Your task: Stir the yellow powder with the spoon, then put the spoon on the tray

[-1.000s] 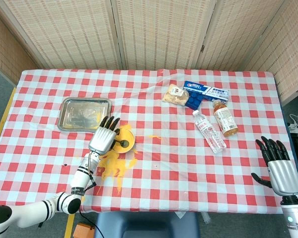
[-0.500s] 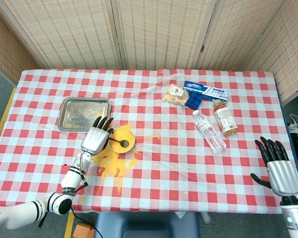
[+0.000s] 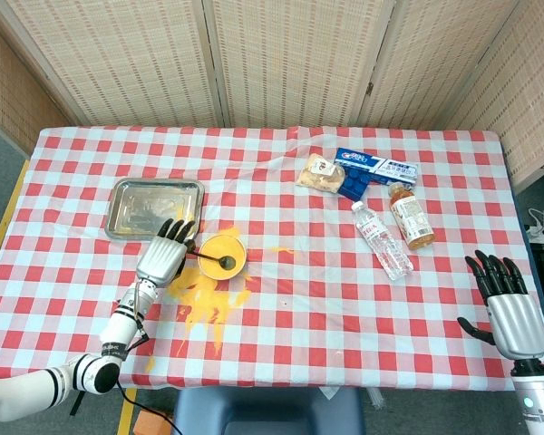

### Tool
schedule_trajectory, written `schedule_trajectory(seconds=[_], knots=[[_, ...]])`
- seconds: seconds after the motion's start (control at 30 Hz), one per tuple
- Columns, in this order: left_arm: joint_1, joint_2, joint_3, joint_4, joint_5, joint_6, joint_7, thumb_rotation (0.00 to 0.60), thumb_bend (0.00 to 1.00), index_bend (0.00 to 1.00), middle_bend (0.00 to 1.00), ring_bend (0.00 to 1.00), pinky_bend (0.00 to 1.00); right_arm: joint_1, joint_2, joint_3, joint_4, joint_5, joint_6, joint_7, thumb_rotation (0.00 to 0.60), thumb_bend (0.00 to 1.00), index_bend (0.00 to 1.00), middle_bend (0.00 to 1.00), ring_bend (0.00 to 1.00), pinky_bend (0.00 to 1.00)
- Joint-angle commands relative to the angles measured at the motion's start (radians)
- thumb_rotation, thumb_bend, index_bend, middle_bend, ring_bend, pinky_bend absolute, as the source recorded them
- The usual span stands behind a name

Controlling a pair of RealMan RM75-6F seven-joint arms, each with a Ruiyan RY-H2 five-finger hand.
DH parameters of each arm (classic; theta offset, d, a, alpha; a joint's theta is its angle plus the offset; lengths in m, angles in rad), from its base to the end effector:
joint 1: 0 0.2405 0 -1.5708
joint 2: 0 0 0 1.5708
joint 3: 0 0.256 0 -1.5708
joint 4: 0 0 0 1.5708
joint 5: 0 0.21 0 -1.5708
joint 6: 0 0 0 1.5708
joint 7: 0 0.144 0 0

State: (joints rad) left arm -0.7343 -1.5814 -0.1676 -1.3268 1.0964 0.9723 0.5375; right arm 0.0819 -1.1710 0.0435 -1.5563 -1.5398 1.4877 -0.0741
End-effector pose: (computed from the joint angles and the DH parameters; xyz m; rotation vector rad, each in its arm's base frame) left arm -0.1794 0.3630 -0.0115 -1.8494 -0.6979 -0.7173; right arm -0.3131 -0.1792 0.1447 1.4413 -0.8317 0.8640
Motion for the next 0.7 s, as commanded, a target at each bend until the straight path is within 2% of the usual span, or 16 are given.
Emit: schedule_trajectory(seconds=[0.03,0.7], knots=[[0.005,0.008,0.010,-0.014,0.000,0.005,0.010,0.600,0.75,0.40,0.00,0.00,0.03,0.000,0.000,-0.001,-0.001,-0.001,0.000,-0.001,0.600,0.06,0.00,0.00,0.00,0.00],[0.056,0.100,0.090,-0.240,0.072,0.077,0.051,0.600,0.75,0.42,0.00,0.00,0.03,-0.013,0.007,-0.010,-0.015,-0.034,0.033,0.001,0.600,0.06,0.00,0.00,0.00,0.00]])
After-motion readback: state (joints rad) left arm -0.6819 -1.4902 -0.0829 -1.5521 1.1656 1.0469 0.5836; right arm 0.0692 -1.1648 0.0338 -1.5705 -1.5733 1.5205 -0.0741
